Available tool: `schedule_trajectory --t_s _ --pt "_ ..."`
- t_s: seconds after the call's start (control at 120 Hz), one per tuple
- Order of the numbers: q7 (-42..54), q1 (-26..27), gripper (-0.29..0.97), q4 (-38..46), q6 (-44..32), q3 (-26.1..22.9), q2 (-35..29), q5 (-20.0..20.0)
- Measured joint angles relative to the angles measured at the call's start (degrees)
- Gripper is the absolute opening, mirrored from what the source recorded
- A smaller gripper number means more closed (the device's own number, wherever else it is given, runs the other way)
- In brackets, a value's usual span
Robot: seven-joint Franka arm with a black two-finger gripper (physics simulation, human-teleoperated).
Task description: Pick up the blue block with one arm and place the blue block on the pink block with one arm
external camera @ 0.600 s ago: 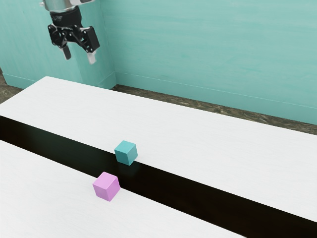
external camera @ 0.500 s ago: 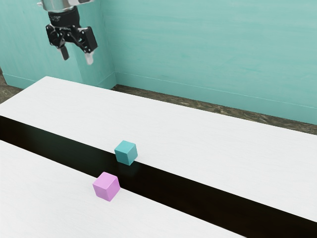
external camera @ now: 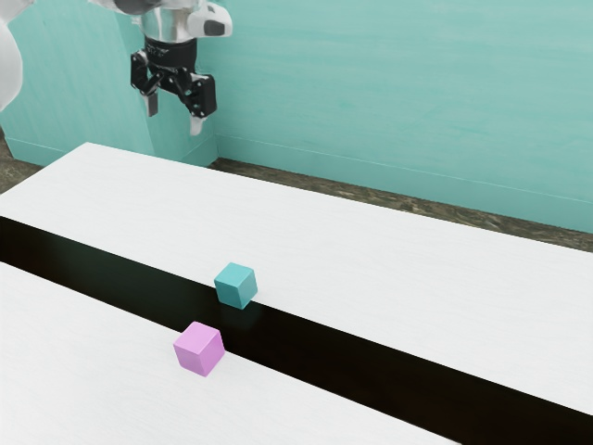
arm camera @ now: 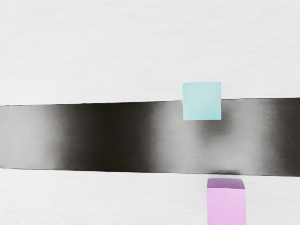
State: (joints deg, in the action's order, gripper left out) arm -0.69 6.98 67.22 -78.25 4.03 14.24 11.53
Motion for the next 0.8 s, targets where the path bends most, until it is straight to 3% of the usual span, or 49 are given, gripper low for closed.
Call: schedule_trajectory --t_s 0.267,0.617,0.8 --pt "0.78 -0.6 0.68 8.34 -13.14 4.0 5.92 -7.3" --pt "2.6 -0.63 0.68 9.71 -26.0 5.36 18.11 -14.22" --pt "5.1 -1.05 0.68 18.07 -34.42 5.37 18.2 -17.82"
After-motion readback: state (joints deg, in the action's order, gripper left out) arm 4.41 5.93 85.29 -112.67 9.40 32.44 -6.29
